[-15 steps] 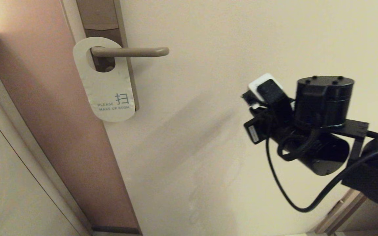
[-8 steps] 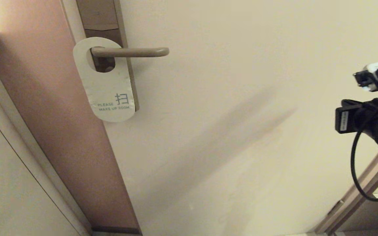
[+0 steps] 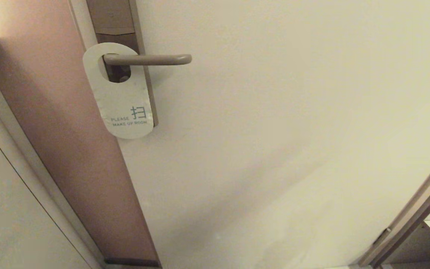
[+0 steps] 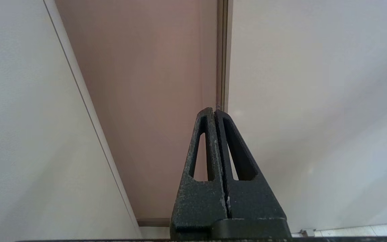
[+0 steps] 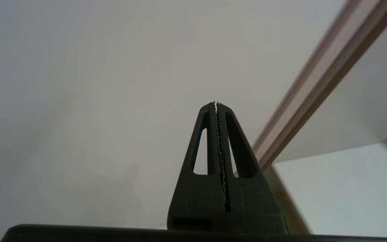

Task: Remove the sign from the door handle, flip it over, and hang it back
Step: Take down the sign

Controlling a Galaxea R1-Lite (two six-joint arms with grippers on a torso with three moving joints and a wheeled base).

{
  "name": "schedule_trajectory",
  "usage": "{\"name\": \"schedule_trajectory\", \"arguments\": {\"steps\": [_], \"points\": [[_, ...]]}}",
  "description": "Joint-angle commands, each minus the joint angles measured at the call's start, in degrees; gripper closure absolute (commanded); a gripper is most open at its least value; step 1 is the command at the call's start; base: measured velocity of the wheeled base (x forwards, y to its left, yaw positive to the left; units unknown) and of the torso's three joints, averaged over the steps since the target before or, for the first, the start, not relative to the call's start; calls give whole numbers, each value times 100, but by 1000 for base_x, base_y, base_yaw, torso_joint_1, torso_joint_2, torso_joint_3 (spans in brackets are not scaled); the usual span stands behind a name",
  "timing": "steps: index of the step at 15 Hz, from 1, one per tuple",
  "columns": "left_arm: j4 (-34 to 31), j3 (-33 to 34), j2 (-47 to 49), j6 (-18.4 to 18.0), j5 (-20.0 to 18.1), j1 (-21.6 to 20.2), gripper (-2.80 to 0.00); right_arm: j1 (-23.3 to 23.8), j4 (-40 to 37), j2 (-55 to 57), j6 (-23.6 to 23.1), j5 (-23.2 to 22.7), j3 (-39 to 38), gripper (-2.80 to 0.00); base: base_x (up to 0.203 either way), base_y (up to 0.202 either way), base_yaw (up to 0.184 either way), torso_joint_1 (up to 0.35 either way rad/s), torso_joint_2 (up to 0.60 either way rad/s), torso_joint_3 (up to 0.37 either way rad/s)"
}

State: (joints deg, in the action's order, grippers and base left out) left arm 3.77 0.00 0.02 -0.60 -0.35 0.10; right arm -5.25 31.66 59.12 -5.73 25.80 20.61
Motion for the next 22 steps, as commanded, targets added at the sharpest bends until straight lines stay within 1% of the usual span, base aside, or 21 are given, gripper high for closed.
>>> {"name": "schedule_trajectory", "arguments": {"steps": [1,4,5,6,7,8,10,11,12,13,15,18,20,22], "points": [[1,0,-2,-2,0,-1,0,116,27,-981,45,-186,-638,0,0,0,0,0,0,0],[1,0,-2,-2,0,-1,0,249,27,-2150,76,-667,-1682,0,0,0,0,0,0,0],[1,0,-2,-2,0,-1,0,285,-8,-2463,75,-886,-1915,0,0,0,0,0,0,0],[1,0,-2,-2,0,-1,0,345,-138,-2725,78,-1178,-1987,0,0,0,0,0,0,0],[1,0,-2,-2,0,-1,0,449,-466,-3034,79,-1545,-2026,0,0,0,0,0,0,0],[1,0,-2,-2,0,-1,0,551,-814,-3345,82,-1815,-2041,0,0,0,0,0,0,0],[1,0,-2,-2,0,-1,0,766,-1633,-3990,92,-2178,-2055,0,0,0,0,0,0,0],[1,0,-2,-2,0,-1,0,828,-2144,-4217,96,-2246,-2058,0,0,0,0,0,0,0],[1,0,-2,-2,0,-1,0,869,-2397,-4291,170,-2277,-2061,0,0,0,0,0,0,0],[1,0,-2,-2,0,-1,0,819,-2451,-4338,287,-2294,-2061,0,0,0,0,0,0,0],[1,0,-2,-2,0,-1,0,668,-2743,-4623,376,-2382,-2061,0,0,0,0,0,0,0],[1,0,-2,-2,0,-1,0,557,-3089,-5312,395,-2489,-2054,0,0,0,0,0,0,0],[1,0,-2,-2,0,-1,0,540,-3184,-5848,398,-2550,-2048,0,0,0,0,0,0,0],[1,0,-2,-2,0,-1,0,529,-3166,-5912,424,-2571,-2061,0,0,0,0,0,0,0]]}}
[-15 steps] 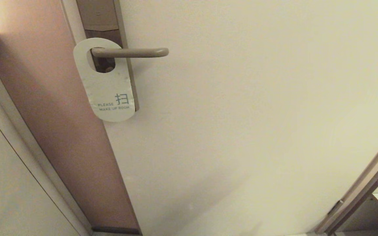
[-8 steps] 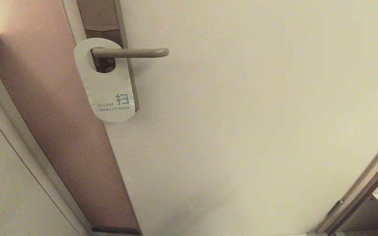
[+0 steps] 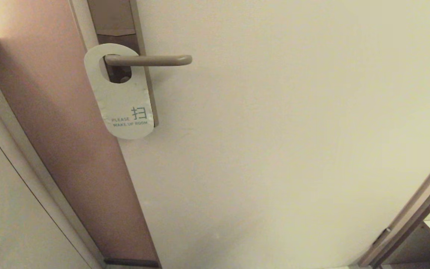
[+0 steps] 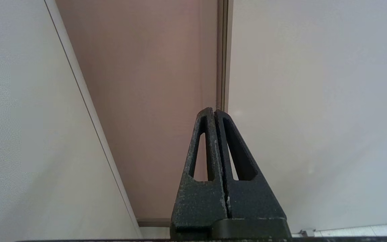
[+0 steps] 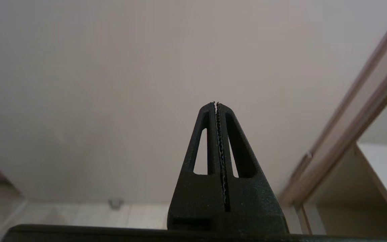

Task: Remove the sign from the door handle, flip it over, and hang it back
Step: Take down the sign

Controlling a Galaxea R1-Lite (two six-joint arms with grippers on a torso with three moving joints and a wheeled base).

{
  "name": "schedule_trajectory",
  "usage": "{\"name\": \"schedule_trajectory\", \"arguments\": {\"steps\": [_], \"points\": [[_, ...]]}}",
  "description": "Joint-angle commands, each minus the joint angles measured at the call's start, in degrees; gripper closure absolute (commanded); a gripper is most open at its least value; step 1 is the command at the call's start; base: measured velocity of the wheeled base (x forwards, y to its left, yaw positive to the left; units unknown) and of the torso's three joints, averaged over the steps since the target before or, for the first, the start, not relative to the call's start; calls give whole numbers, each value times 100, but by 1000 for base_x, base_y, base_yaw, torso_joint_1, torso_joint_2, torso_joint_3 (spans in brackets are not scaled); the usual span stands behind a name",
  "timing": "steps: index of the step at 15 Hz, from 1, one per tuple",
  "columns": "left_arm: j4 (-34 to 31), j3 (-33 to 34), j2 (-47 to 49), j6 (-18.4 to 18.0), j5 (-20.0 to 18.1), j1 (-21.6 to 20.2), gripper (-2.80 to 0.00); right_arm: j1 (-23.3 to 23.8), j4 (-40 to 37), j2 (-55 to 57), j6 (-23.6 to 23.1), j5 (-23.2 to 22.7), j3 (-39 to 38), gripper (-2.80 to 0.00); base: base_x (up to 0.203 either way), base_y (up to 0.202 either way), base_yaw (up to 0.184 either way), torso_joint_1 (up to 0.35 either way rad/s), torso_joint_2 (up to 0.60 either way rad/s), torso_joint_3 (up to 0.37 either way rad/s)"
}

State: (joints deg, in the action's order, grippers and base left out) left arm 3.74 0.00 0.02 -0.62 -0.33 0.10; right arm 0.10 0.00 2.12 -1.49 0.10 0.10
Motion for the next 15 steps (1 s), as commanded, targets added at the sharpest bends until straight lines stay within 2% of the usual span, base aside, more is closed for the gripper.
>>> {"name": "schedule_trajectory", "arguments": {"steps": [1,15], "points": [[4,0,-2,1,-2,-1,0,-10,2,-212,6,-1,-10,0,0,0,0,0,0,0],[4,0,-2,1,-2,-1,0,-10,8,-212,43,17,-10,0,0,0,0,0,0,0]]}}
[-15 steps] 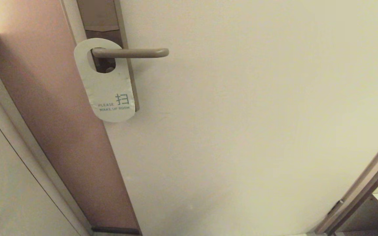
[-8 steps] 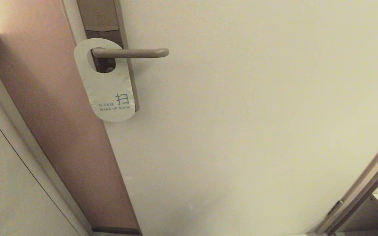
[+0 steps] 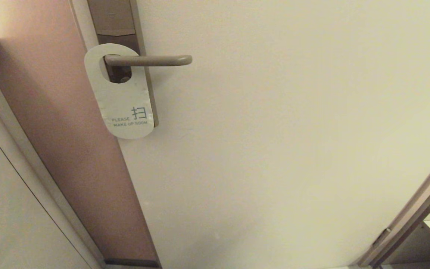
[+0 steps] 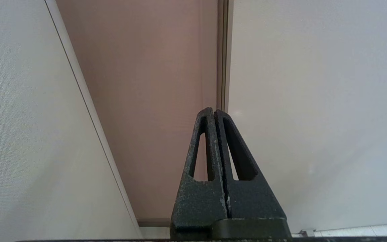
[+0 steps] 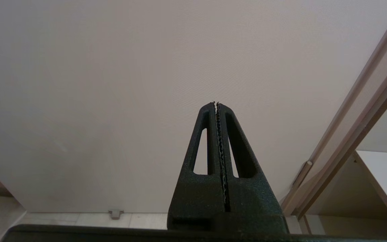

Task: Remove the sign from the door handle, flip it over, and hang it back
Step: Take down the sign

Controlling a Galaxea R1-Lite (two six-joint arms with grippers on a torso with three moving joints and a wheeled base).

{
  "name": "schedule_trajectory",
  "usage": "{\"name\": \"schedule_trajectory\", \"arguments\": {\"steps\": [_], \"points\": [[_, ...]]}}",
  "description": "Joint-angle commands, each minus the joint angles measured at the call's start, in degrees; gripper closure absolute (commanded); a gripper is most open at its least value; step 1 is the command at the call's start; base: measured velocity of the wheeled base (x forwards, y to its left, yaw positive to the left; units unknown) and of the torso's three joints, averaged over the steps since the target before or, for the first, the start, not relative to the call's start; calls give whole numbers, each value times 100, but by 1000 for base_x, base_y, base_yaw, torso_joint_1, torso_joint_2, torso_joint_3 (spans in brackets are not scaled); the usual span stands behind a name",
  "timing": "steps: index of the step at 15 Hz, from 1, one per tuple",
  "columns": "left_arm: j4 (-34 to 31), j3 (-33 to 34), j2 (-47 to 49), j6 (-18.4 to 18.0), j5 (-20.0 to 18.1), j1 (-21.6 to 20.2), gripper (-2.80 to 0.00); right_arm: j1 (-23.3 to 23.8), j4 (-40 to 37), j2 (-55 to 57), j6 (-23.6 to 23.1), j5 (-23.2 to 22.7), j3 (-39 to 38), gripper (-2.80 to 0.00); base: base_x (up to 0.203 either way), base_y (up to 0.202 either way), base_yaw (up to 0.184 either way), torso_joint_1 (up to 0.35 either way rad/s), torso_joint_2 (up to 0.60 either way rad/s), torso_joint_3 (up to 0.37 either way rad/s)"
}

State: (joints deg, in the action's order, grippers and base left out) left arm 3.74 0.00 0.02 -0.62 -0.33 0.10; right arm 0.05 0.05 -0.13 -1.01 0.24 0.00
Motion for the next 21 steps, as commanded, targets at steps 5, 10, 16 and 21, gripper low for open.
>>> {"name": "schedule_trajectory", "arguments": {"steps": [5,10,16,21], "points": [[4,0,-2,-19,-2,-1,0,-4,-4,13,-4,2,0,0,0,0,0,0,0,0],[20,0,-2,-177,-50,-1,0,4,-2,13,-4,2,0,0,0,0,0,0,0,0],[170,-361,9,-496,-263,-1,0,-1,0,13,-4,2,0,0,0,0,0,0,0,0],[-25,-1345,832,-493,-191,9,0,4,3,13,-4,2,0,0,0,0,0,0,0,0]]}}
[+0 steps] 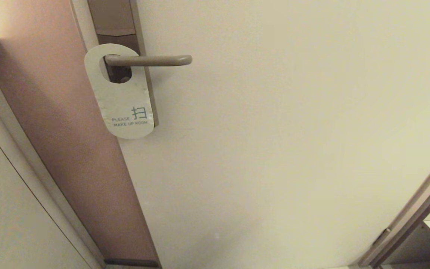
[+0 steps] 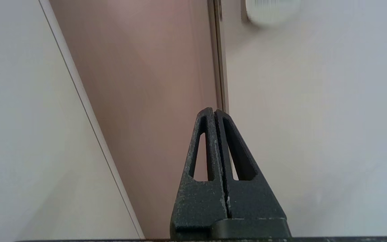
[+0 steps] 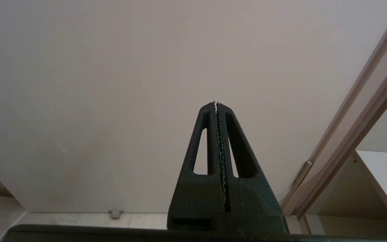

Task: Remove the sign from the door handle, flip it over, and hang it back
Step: Take down the sign

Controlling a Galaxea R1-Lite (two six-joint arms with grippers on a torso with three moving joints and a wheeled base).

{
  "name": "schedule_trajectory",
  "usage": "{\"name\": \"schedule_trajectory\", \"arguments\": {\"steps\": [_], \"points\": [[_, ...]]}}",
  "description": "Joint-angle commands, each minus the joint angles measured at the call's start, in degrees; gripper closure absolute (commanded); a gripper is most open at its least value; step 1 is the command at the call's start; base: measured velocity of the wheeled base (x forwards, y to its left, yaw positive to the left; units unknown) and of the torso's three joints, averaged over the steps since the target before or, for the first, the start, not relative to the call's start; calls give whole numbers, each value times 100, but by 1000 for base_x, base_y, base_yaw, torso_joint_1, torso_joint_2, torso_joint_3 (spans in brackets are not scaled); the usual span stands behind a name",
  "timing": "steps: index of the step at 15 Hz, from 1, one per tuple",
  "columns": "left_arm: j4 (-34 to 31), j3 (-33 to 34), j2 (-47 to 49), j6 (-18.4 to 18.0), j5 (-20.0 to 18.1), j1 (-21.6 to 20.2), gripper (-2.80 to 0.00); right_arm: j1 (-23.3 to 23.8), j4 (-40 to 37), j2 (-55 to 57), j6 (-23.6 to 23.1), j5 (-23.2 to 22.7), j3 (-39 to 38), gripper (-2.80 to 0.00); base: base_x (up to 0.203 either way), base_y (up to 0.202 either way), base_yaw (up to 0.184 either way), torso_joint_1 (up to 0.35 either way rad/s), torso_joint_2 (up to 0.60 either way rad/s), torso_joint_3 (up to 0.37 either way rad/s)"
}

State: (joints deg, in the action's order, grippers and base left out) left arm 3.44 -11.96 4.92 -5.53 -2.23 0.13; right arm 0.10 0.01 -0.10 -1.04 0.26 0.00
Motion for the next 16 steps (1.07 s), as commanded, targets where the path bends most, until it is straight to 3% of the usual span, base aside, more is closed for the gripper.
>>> {"name": "schedule_trajectory", "arguments": {"steps": [1,5,10,11,14,16], "points": [[21,-316,565,-1,1,30,0,-4,7,10,-2,1,0,0,0,0,0,0,0,0],[193,-1274,1835,183,3,363,0,-3,-1,10,-2,1,0,0,0,0,0,0,0,0],[604,-2472,3595,592,-118,455,0,-8,7,10,-2,1,0,0,0,0,0,0,0,0],[646,-2615,3822,771,-283,459,0,-1,7,10,-2,1,0,0,0,0,0,0,0,0],[852,-2665,4076,1407,-1372,455,0,-1,1,10,-2,1,0,0,0,0,0,0,0,0],[940,-2650,4278,1586,-2088,435,0,-1,7,10,-2,1,0,0,0,0,0,0,0,0]]}}
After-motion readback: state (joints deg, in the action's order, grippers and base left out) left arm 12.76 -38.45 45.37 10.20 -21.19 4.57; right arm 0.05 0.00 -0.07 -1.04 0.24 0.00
